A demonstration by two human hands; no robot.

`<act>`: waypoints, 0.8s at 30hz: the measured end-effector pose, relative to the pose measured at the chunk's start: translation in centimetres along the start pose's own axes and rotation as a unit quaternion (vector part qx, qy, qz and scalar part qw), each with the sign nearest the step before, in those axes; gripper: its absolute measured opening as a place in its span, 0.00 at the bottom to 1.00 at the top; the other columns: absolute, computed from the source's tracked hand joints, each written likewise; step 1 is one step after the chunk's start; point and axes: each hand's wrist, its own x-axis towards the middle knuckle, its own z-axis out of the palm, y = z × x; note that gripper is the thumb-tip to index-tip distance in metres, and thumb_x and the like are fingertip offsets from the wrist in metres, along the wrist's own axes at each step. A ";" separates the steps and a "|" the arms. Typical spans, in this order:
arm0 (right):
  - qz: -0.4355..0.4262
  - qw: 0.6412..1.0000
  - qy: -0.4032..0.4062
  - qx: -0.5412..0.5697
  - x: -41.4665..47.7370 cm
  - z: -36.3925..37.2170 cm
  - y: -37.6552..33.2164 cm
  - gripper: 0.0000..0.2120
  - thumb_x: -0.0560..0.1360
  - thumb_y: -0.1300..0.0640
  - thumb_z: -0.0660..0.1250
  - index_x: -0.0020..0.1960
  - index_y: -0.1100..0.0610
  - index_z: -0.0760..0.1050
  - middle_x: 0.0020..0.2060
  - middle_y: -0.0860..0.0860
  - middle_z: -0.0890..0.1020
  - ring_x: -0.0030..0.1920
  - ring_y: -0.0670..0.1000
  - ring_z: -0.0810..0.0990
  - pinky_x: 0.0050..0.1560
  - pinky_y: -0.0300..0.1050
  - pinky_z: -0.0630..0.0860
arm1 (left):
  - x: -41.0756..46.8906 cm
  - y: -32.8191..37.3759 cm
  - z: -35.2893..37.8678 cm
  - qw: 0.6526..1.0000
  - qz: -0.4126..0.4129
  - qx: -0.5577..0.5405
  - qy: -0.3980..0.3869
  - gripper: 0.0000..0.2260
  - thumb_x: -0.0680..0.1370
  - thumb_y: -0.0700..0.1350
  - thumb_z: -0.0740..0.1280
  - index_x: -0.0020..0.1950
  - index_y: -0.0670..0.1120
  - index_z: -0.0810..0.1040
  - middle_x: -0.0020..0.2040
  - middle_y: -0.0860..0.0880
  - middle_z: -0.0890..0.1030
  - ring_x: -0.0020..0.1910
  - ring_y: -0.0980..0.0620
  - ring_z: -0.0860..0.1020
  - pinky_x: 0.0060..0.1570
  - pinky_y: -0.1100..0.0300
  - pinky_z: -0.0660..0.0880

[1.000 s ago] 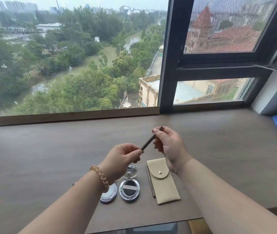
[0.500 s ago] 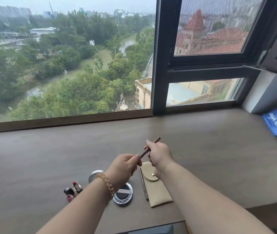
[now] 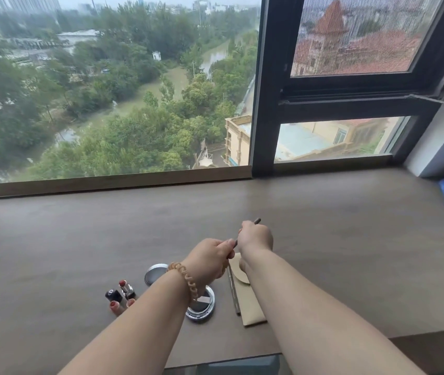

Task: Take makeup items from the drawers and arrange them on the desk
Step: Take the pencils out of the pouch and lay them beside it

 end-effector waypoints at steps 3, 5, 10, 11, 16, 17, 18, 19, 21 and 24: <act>0.004 1.000 0.000 -0.001 -0.1 0.8 0.2 0.09 0.74 0.60 0.57 0.40 0.63 0.73 0.34 0.55 0.76 0.31 0.55 0.71 0.29 0.43 0.65 | -0.3 0.5 0.0 0.997 -0.026 -0.065 -0.021 0.18 0.82 0.46 0.57 0.32 0.44 0.67 0.20 0.53 0.60 0.18 0.57 0.57 0.20 0.67 0.54; 0.003 0.999 0.045 0.016 1.0 -0.2 -0.3 0.10 0.77 0.59 0.56 0.43 0.63 0.72 0.41 0.58 0.77 0.38 0.57 0.73 0.36 0.46 0.71 | -1.3 0.4 -0.6 0.988 -0.057 -0.133 -0.059 0.18 0.82 0.46 0.56 0.33 0.44 0.67 0.21 0.54 0.61 0.19 0.58 0.56 0.21 0.67 0.53; 0.000 0.980 0.187 0.067 8.3 -10.2 -3.8 0.09 0.76 0.53 0.59 0.42 0.58 0.71 0.42 0.55 0.75 0.35 0.55 0.70 0.30 0.43 0.67 | -4.6 -4.3 -6.6 0.953 -0.100 -0.285 0.017 0.15 0.81 0.47 0.57 0.36 0.44 0.69 0.25 0.52 0.61 0.21 0.58 0.58 0.20 0.68 0.59; -0.006 0.982 0.178 0.061 8.9 -11.3 -3.8 0.11 0.75 0.51 0.59 0.39 0.57 0.71 0.38 0.53 0.74 0.30 0.54 0.68 0.27 0.41 0.63 | -4.7 -5.4 -7.5 0.951 -0.109 -0.283 0.054 0.15 0.81 0.48 0.58 0.36 0.44 0.70 0.25 0.52 0.62 0.22 0.57 0.60 0.21 0.68 0.61; -0.029 0.999 -0.031 0.023 6.8 -8.3 0.4 0.15 0.78 0.48 0.61 0.37 0.54 0.74 0.27 0.51 0.72 0.26 0.48 0.69 0.28 0.38 0.63 | -3.5 -7.5 -5.9 0.961 -0.163 -0.203 0.095 0.10 0.79 0.49 0.62 0.42 0.46 0.76 0.27 0.52 0.76 0.24 0.57 0.73 0.28 0.65 0.65; -0.041 0.996 -0.082 0.016 6.2 -7.3 1.9 0.12 0.79 0.49 0.62 0.39 0.53 0.75 0.28 0.50 0.74 0.28 0.48 0.71 0.28 0.38 0.65 | -3.2 -7.8 -5.4 0.963 -0.175 -0.186 0.092 0.08 0.79 0.48 0.63 0.43 0.46 0.77 0.30 0.52 0.78 0.26 0.57 0.75 0.30 0.64 0.64; -0.061 0.991 -0.123 0.011 5.5 -6.5 3.3 0.09 0.78 0.52 0.63 0.42 0.53 0.77 0.30 0.50 0.76 0.30 0.48 0.73 0.30 0.38 0.67 | -3.0 -7.9 -4.8 0.965 -0.179 -0.169 0.088 0.06 0.78 0.46 0.64 0.44 0.46 0.77 0.32 0.51 0.80 0.27 0.56 0.77 0.30 0.64 0.64; -0.087 0.984 -0.154 0.002 4.8 -5.8 4.8 0.05 0.77 0.56 0.65 0.44 0.54 0.78 0.32 0.51 0.78 0.33 0.49 0.76 0.33 0.37 0.70 | -2.8 -7.9 -4.2 0.968 -0.178 -0.155 0.084 0.04 0.78 0.43 0.64 0.45 0.45 0.77 0.34 0.49 0.81 0.28 0.56 0.78 0.29 0.65 0.64; -0.143 0.966 -0.201 -0.074 4.1 -4.9 7.6 0.05 0.76 0.62 0.66 0.50 0.56 0.79 0.41 0.52 0.83 0.44 0.50 0.80 0.43 0.36 0.75 | -2.4 -8.0 -3.0 0.976 -0.164 -0.118 0.077 0.04 0.77 0.37 0.64 0.43 0.41 0.76 0.35 0.45 0.80 0.25 0.57 0.76 0.24 0.68 0.64; -0.266 0.881 -0.221 -0.323 3.9 -4.1 10.9 0.19 0.73 0.59 0.69 0.63 0.53 0.75 0.57 0.51 0.81 0.60 0.50 0.77 0.60 0.43 0.72 | -0.8 -9.4 -1.5 0.986 -0.141 0.002 0.087 0.08 0.74 0.37 0.66 0.35 0.40 0.76 0.33 0.42 0.77 0.25 0.53 0.73 0.27 0.63 0.71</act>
